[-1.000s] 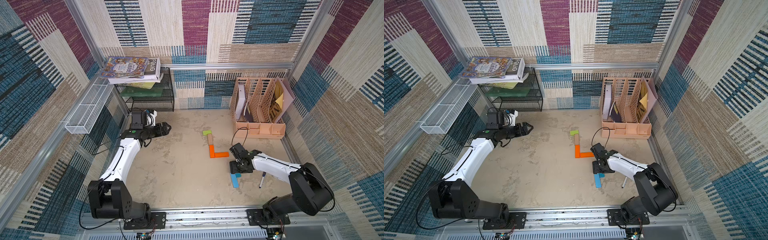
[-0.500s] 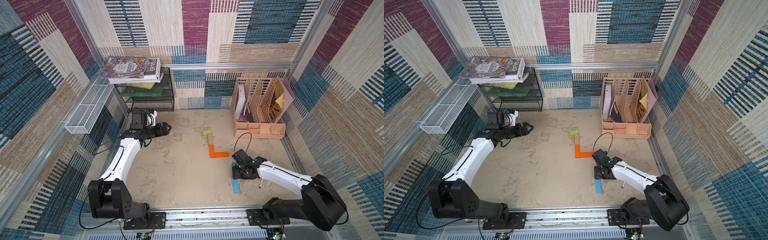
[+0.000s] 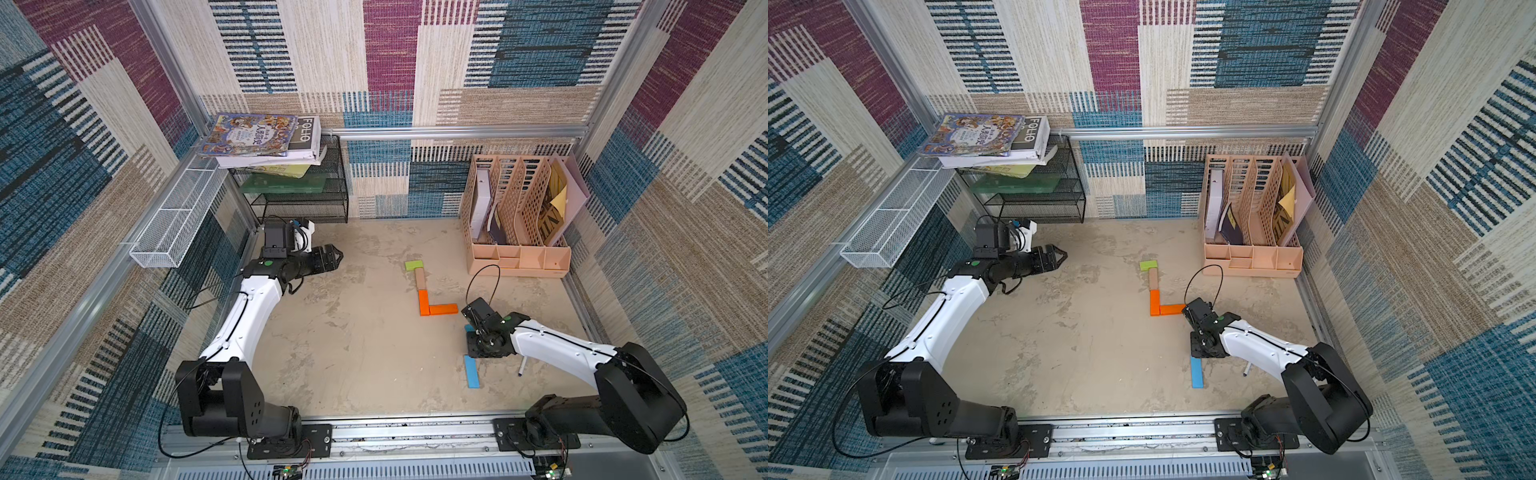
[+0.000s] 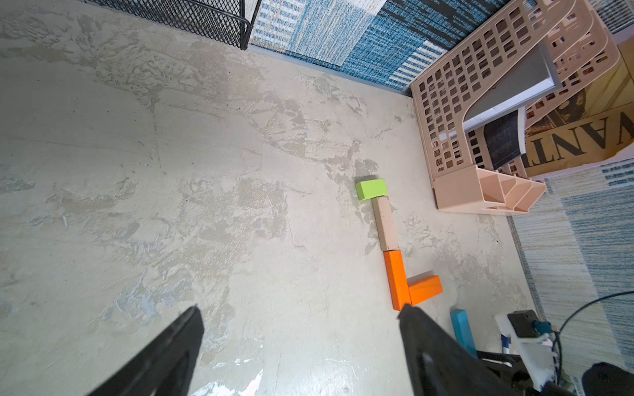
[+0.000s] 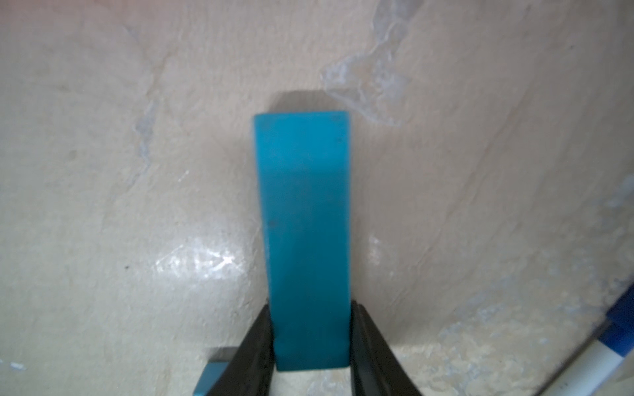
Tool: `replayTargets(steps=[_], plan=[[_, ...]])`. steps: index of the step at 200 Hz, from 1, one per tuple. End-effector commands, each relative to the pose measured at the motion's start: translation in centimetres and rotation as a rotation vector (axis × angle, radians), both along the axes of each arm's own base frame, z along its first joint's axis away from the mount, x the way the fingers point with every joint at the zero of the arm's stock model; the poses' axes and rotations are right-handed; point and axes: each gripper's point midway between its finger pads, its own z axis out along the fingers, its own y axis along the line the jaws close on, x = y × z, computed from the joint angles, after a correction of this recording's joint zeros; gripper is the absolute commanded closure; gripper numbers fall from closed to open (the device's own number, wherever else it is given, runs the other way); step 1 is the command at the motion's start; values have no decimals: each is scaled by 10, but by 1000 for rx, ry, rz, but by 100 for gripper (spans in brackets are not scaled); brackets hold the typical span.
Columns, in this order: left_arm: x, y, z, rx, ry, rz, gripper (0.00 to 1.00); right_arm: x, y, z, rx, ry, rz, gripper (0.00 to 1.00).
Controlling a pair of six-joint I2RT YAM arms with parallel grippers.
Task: Assemble a giraffe with building blocks
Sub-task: Assemble the building block at the center of the board.
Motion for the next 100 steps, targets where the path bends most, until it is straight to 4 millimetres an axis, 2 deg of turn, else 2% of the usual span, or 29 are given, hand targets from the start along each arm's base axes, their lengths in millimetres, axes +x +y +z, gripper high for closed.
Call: replayTargets(steps=[1,53,100], plan=[[1,-1,4,3,-18,-6,7,-1,0,0,-19,3,22,64],[1,0,4,5,-17,-5,7,-11,27,3,41,18,138,62],[1,0,7,4,-25,-7,7,-5,32,1,27,35,172,57]])
